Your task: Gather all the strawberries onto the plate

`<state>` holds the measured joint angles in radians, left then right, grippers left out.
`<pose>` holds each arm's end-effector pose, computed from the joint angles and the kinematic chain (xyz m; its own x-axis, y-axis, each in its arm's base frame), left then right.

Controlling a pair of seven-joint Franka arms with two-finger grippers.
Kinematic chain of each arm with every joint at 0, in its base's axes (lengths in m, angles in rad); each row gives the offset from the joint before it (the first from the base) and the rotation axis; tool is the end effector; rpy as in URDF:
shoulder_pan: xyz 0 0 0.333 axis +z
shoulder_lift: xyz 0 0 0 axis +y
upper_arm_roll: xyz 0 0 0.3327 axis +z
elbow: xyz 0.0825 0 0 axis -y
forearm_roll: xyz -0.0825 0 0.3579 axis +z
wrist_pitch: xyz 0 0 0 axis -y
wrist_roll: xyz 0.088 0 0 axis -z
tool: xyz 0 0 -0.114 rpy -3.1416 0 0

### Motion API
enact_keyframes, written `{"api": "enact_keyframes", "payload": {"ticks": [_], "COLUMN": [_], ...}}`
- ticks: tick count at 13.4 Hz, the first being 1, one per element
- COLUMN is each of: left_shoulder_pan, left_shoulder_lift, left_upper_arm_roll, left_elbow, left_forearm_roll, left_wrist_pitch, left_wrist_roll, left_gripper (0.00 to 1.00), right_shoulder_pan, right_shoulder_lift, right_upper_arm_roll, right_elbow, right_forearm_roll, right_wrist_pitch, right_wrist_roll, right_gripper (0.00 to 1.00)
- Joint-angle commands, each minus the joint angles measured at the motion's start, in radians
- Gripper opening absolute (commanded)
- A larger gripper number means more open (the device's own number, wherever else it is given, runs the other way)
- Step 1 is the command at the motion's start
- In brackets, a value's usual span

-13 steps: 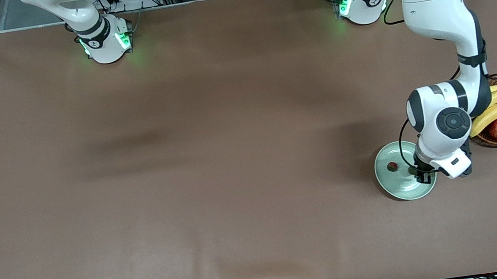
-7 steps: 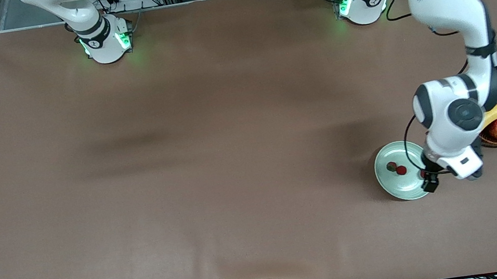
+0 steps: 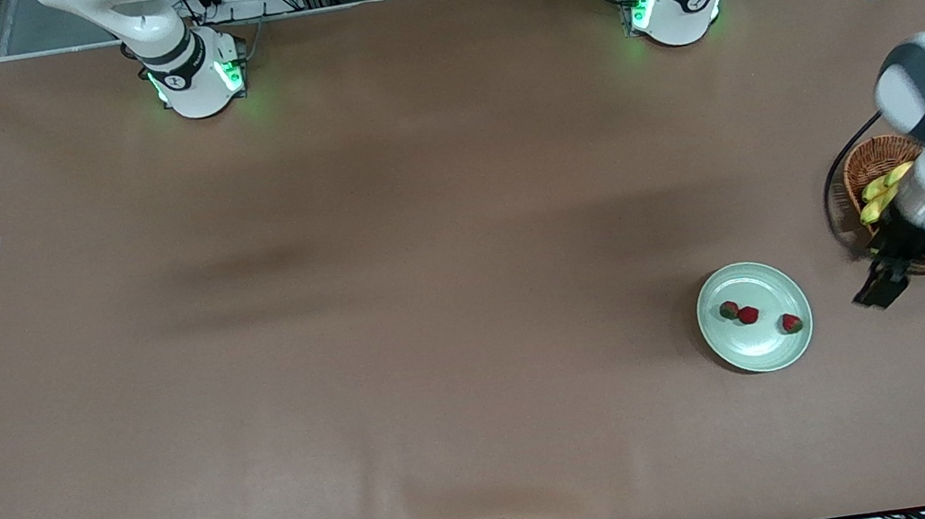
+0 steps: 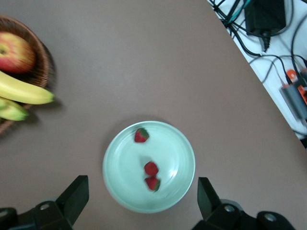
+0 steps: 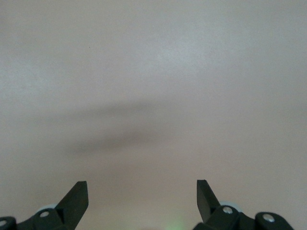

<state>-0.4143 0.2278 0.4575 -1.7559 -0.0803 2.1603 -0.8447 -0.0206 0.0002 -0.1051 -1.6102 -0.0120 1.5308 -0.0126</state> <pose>0.6201 0.0013 0.4868 0.6021 0.7839 0.1518 0.7735 -0.6198 0.1324 0.5178 -0.0668 0.6133 0.9904 -0.1129 -0.0797 -0.1124 -0.9936 0.0110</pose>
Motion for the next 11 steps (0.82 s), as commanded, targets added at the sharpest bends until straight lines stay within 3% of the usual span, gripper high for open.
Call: {"api": "enact_keyframes", "payload": {"ticks": [1, 3, 6, 8, 11], "left_shoulder_pan": [0.002, 0.020, 0.191, 0.207, 0.253], "left_shoulder_lift": [-0.143, -0.244, -0.251, -0.254, -0.251], "left_upper_arm_roll": [-0.020, -0.066, -0.291, -0.319, -0.330], "left_elbow": [-0.036, -0.037, 0.002, 0.030, 0.154], "left_forearm_roll": [0.066, 0.123, 0.123, 0.123, 0.113], "left_wrist_pitch": [-0.109, -0.218, -0.358, -0.420, -0.574], "left_wrist_roll": [0.094, 0.178, 0.330, 0.442, 0.695], "left_gripper": [1.00, 1.00, 1.00, 1.00, 1.00], "right_shoulder_pan": [0.005, 0.011, 0.011, 0.016, 0.028], "right_shoulder_lift": [-0.006, -0.006, -0.008, -0.008, -0.008], "right_upper_arm_roll": [-0.007, -0.007, -0.007, -0.005, -0.007], "right_elbow": [-0.010, -0.010, -0.007, -0.002, 0.024], "right_forearm_roll": [0.018, 0.018, 0.018, 0.018, 0.018], "right_wrist_pitch": [0.006, -0.003, -0.012, -0.052, -0.060], "right_wrist_roll": [0.019, 0.059, 0.059, 0.062, 0.078], "right_gripper": [1.00, 1.00, 1.00, 1.00, 1.00]}}
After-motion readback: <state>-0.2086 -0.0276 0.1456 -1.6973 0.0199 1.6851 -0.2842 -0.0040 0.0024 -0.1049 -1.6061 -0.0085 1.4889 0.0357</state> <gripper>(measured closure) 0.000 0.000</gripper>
